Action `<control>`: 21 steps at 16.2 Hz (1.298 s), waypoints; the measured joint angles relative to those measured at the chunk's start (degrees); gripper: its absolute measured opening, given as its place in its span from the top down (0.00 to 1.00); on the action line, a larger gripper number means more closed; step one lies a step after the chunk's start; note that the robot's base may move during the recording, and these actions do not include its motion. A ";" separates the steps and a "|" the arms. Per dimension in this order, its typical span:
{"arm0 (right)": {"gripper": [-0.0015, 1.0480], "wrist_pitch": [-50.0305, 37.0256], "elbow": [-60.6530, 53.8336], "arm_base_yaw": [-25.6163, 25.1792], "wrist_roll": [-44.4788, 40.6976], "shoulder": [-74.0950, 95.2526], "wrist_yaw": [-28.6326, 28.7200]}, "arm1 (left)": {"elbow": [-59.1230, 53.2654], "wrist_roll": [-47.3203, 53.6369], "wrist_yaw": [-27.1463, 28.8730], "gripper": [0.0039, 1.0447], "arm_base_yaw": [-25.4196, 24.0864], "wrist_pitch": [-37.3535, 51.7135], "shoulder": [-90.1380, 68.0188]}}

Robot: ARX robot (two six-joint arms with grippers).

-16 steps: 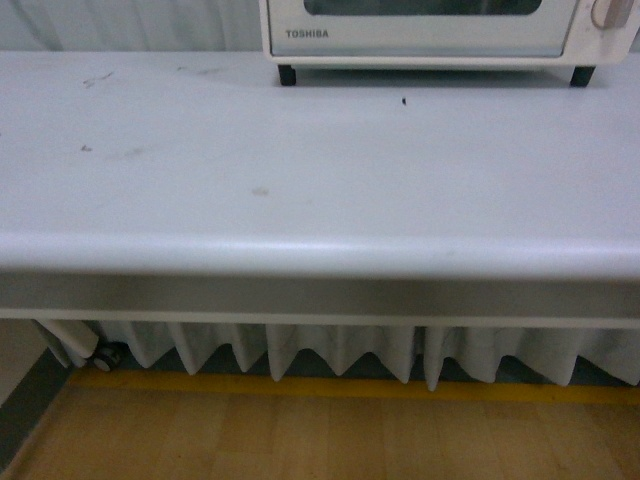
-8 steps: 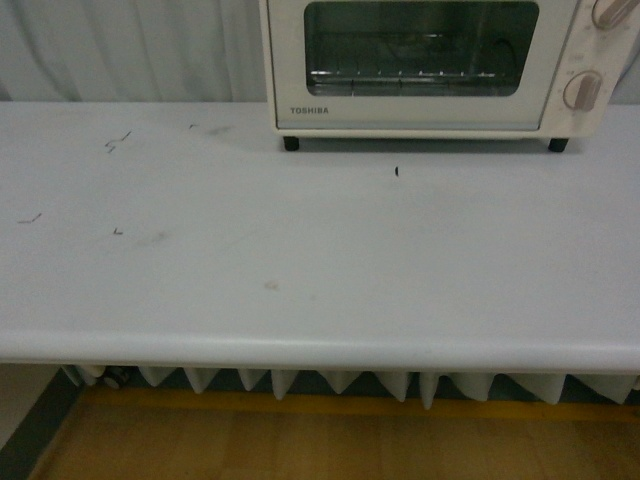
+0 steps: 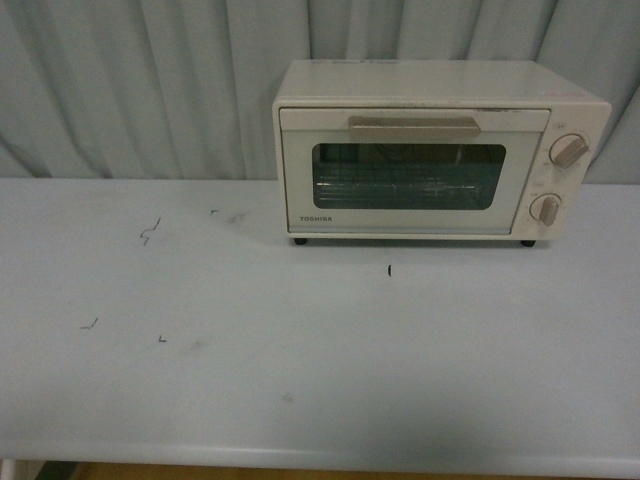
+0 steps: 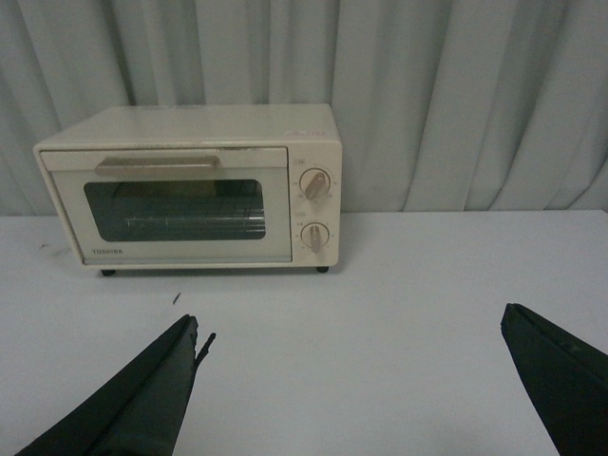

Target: Open oven

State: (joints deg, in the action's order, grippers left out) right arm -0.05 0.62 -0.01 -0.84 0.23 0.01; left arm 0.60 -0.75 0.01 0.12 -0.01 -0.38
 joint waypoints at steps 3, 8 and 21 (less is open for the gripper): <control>0.06 0.33 0.00 0.00 0.00 -0.02 0.00 | 0.00 0.00 0.00 0.06 0.00 -0.13 -0.02; 0.06 0.33 0.00 0.00 0.00 -0.02 0.00 | 0.00 0.00 0.00 0.06 0.00 -0.20 -0.02; 0.06 0.15 0.00 0.00 0.00 -0.02 -0.02 | 0.00 0.00 0.00 0.06 0.00 -0.07 -0.02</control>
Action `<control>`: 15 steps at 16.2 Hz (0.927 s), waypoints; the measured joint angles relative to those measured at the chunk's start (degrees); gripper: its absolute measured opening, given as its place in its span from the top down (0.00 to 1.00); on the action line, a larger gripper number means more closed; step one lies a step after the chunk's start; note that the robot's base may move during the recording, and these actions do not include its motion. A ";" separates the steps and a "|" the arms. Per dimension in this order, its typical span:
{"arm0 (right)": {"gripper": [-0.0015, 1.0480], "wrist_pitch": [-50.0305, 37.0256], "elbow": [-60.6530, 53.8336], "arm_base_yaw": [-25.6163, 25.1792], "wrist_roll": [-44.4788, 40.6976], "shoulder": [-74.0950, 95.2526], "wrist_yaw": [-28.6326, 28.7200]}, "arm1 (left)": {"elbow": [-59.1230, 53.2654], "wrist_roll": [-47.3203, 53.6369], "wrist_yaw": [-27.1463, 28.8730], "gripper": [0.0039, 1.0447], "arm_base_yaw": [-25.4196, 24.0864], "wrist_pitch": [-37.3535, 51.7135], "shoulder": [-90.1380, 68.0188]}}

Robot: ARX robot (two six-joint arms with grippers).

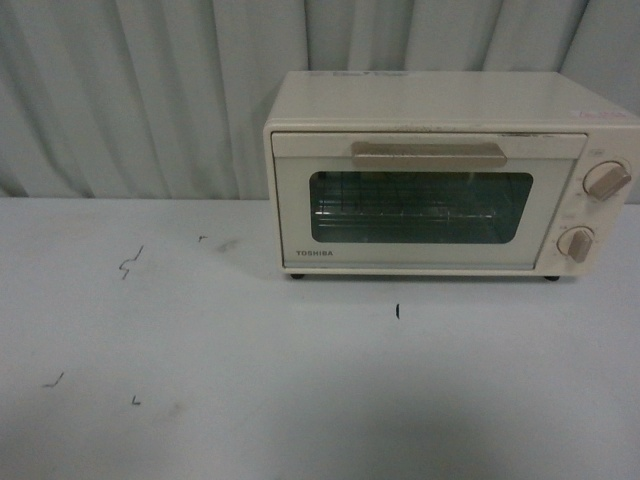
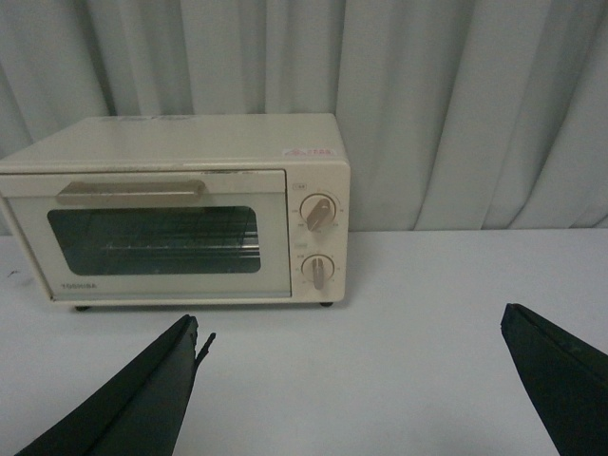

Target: Open oven

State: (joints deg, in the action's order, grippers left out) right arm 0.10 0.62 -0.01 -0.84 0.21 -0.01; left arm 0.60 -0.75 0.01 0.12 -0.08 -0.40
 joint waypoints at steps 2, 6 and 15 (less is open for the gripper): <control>0.06 0.15 0.00 0.00 0.00 0.00 0.00 | 0.00 0.00 0.00 0.06 0.00 -0.15 0.00; 0.06 0.00 0.00 0.00 0.00 0.00 0.02 | 0.00 0.00 0.00 0.06 0.00 0.04 0.00; 0.06 0.11 0.00 0.00 0.00 0.00 0.00 | 0.26 -0.02 0.46 0.06 0.11 -1.75 -0.26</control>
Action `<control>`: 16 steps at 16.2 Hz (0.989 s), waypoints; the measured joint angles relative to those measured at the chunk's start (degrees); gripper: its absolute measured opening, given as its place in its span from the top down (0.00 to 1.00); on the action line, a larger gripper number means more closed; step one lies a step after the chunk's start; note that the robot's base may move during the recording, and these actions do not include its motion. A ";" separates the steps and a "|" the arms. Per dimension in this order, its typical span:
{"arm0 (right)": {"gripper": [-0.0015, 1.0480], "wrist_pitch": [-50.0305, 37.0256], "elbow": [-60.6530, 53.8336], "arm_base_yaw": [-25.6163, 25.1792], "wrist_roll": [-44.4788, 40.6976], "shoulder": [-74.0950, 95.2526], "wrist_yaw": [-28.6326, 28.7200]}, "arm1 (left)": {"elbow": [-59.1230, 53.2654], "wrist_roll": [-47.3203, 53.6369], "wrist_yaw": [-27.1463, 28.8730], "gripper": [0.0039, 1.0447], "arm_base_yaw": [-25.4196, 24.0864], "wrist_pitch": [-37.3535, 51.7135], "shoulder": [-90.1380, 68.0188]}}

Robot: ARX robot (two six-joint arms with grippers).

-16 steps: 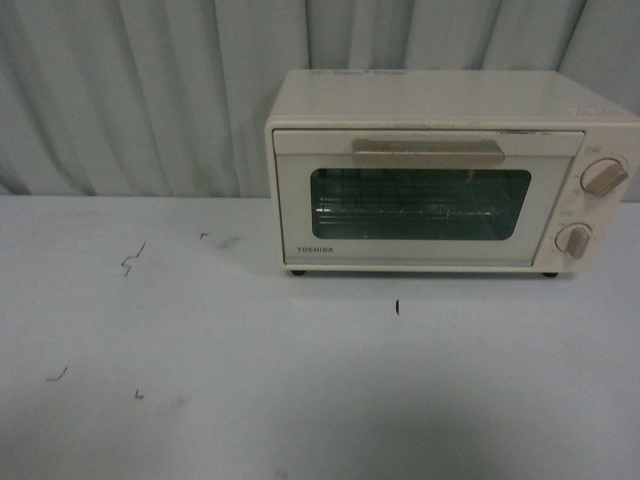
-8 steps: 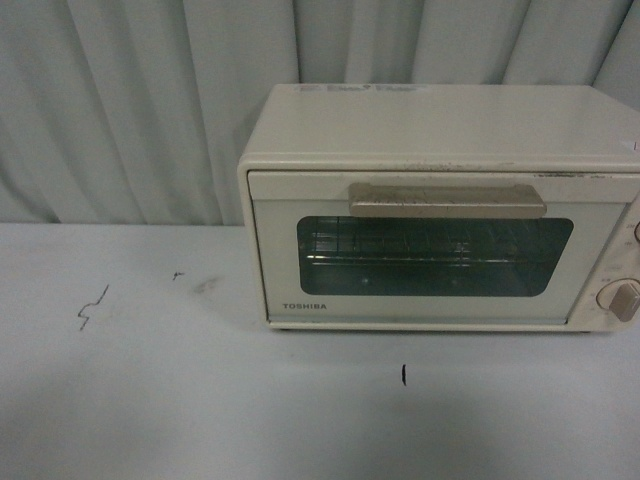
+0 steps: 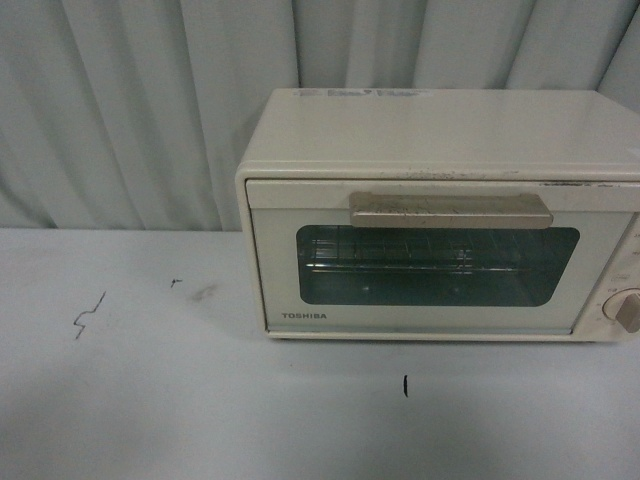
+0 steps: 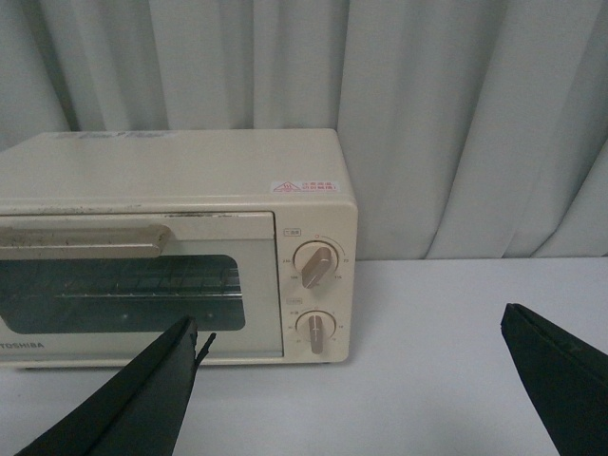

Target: Open oven

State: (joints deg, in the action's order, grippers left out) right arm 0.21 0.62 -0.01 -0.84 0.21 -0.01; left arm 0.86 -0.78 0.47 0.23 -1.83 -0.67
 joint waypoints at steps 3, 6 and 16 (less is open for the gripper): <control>0.06 -0.02 0.00 -0.02 0.00 0.00 0.00 | 13.66 -4.92 5.31 0.06 7.52 -22.38 -17.35; 0.06 0.00 0.00 0.00 0.00 0.02 0.02 | 20.26 -16.74 4.22 0.06 13.29 -9.11 -31.45; 0.06 0.02 0.00 0.00 0.00 0.02 0.02 | 25.77 -61.20 -1.70 0.06 36.24 22.36 -83.95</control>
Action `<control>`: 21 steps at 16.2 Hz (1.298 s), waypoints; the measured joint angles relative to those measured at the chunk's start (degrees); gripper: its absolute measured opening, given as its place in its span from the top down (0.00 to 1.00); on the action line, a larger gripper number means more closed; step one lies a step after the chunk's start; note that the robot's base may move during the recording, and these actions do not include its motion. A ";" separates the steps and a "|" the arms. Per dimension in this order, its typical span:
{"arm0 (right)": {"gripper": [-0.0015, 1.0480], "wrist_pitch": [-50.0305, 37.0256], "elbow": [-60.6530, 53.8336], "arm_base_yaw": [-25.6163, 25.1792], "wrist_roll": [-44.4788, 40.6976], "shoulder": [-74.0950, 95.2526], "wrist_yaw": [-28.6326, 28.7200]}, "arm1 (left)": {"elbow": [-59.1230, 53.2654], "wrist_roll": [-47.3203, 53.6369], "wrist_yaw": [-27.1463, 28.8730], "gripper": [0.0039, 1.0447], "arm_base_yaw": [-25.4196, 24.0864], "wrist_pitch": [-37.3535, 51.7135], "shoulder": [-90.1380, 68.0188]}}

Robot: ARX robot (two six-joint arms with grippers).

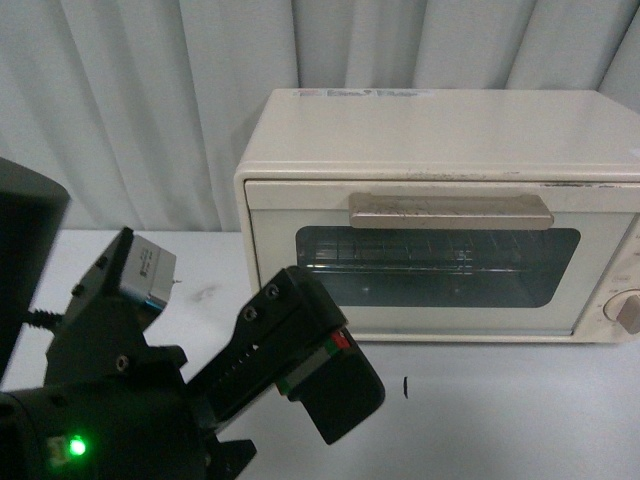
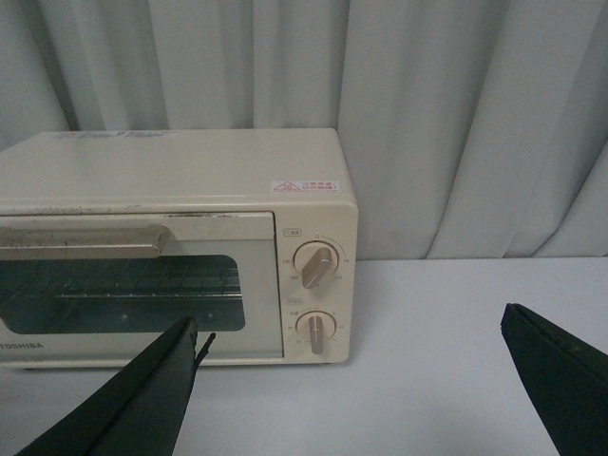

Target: Open oven

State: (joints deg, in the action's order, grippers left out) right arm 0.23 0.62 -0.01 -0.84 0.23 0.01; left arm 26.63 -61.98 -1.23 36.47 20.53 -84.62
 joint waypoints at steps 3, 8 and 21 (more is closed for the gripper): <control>0.06 -0.02 0.00 0.00 0.00 0.00 0.00 | -1.70 -6.08 1.60 0.06 -0.02 4.81 -5.95; 0.06 -0.02 0.00 0.00 0.00 0.00 0.00 | -2.56 -11.87 5.27 0.06 -0.17 10.64 -12.20; 0.06 -0.02 0.00 0.00 0.00 0.00 0.00 | -2.27 -16.70 9.22 0.06 1.36 17.84 -22.03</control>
State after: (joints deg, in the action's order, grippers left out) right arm 0.21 0.62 -0.01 -0.84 0.23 0.01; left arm 24.36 -78.67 7.99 37.82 38.37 -106.65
